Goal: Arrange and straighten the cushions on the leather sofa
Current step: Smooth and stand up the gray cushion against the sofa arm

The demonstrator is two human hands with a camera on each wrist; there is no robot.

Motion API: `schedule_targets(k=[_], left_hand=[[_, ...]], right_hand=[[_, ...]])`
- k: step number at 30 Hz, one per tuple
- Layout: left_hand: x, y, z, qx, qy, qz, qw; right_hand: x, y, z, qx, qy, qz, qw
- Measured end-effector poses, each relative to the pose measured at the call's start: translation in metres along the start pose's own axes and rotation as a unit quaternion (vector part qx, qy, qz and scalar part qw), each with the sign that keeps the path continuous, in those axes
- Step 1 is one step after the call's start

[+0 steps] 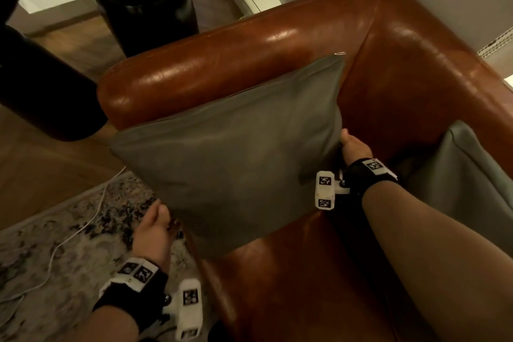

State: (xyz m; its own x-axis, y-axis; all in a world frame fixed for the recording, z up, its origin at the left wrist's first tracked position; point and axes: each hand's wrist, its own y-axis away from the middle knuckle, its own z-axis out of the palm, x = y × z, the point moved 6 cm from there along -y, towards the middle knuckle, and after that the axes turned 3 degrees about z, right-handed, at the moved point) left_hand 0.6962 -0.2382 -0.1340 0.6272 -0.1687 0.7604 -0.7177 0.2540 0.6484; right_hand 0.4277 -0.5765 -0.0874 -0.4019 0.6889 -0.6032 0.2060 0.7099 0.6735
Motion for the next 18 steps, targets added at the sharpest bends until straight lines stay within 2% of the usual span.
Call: schedule_targets(k=[2,4,7,9,13,16,18], left_hand=[[-0.004,0.005,0.004,-0.002,-0.048,0.012,0.999],[-0.002,-0.001,0.001,0.036,-0.086,0.022,0.995],[0.008,-0.012,0.000,0.068,-0.082,-0.006,0.994],[0.012,-0.015,-0.004,0.083,-0.081,0.009,0.993],[0.011,-0.011,-0.003,0.074,-0.086,0.047,0.992],[-0.009,-0.011,-0.009,0.029,-0.115,0.059,0.991],[-0.029,-0.008,-0.008,-0.007,-0.166,0.036,0.985]], right_hand=[[0.006,-0.005,0.003,-0.013,0.024,-0.006,1.000],[0.001,-0.003,0.003,-0.007,0.058,-0.022,0.998],[-0.002,-0.009,-0.004,-0.015,0.080,-0.028,0.996],[-0.006,-0.014,-0.004,-0.009,0.062,-0.026,0.998],[0.001,-0.017,-0.007,0.043,0.033,-0.002,0.999],[0.025,-0.015,0.000,0.002,0.038,-0.010,0.999],[0.041,-0.012,0.004,-0.027,0.072,0.001,0.997]])
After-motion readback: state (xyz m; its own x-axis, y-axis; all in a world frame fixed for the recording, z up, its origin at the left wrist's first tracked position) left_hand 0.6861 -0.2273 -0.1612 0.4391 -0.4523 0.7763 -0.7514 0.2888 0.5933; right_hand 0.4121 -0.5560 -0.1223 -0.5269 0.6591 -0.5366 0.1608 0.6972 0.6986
